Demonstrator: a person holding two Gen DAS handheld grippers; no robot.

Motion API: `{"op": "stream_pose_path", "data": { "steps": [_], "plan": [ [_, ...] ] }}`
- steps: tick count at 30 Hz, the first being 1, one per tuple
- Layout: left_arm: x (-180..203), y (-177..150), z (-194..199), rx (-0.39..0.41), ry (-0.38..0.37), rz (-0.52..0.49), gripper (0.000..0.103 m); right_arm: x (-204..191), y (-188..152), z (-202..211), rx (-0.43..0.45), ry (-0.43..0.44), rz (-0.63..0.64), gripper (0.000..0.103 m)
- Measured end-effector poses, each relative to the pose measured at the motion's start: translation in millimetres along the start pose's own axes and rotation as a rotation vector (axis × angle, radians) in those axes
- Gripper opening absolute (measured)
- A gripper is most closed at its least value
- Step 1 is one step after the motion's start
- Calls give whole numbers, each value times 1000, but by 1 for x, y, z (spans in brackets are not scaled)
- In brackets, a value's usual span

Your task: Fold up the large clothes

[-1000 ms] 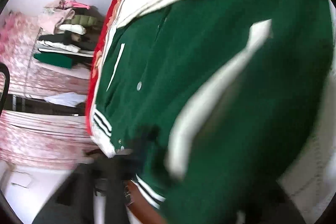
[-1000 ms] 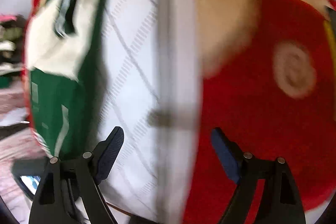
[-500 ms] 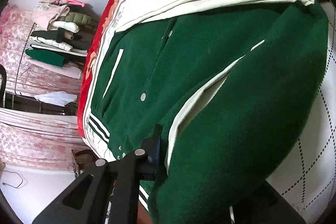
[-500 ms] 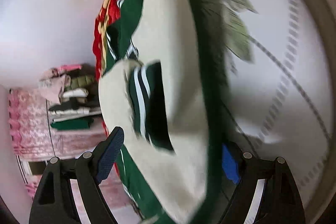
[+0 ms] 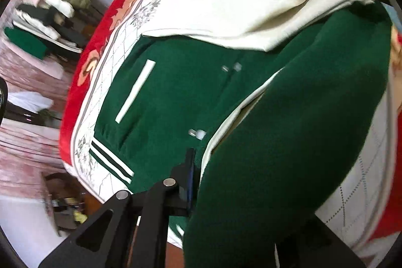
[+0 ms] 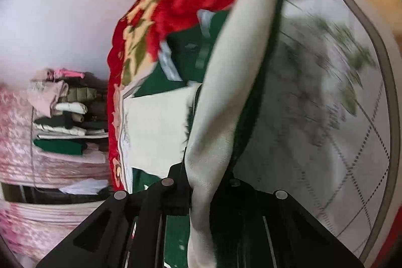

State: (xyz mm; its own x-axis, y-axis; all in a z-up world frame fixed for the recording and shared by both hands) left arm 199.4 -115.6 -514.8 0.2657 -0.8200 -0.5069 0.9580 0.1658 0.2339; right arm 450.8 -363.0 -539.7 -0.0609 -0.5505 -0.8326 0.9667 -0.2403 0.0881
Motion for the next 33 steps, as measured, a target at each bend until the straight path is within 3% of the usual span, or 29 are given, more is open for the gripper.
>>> {"op": "stream_pose_path", "data": {
  "steps": [6, 11, 13, 16, 18, 20, 21, 22, 24, 25, 28, 31, 33],
  "plan": [
    [-103, 33, -26, -12, -146, 82, 10, -133, -1, -55, -8, -92, 122, 11],
    [-171, 50, -84, -66, -192, 181, 10, -220, -10, -158, -73, -184, 213, 11],
    [-190, 52, -126, -118, -210, 216, 17, -239, -15, -203, -112, -235, 247, 11],
    [-204, 43, -185, -223, -305, 279, 22, -250, -26, -282, -207, -323, 264, 12],
    [-211, 34, -216, -282, -348, 331, 32, -237, -34, -328, -280, -367, 232, 16],
    [-221, 24, -238, -315, -399, 383, 49, -227, -46, -361, -372, -365, 208, 42],
    [-229, 20, -245, -321, -391, 407, 71, -219, -52, -363, -392, -344, 207, 46],
    [-236, 14, -251, -329, -366, 429, 80, -223, -54, -370, -409, -307, 210, 46],
    [-253, -2, -264, -364, -359, 499, 84, -224, -63, -357, -420, -261, 251, 47],
    [-260, -10, -268, -388, -354, 538, 92, -223, -64, -348, -412, -250, 264, 52],
    [-271, -22, -263, -400, -336, 598, 98, -202, -58, -288, -306, -267, 265, 76],
    [-265, -17, -237, -352, -243, 566, 98, -153, -44, -221, -170, -354, 225, 78],
    [-254, -8, -221, -309, -190, 536, 99, -109, -33, -191, -114, -388, 145, 84]
  ]
}}
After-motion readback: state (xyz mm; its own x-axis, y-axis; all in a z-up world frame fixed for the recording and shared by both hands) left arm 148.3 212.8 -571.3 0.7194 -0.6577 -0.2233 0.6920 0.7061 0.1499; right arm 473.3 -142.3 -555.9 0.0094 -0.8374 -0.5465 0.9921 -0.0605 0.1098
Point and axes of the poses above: each gripper's, at about its wrist camera, not at the fingertips, and z roughly against the way its jaws point, x to its right, y to its top, the point moved 5 cm from there along -z, roughly the way its jaws point, and after that the axes turned 12 degrees about y, right-handed, at the moved point
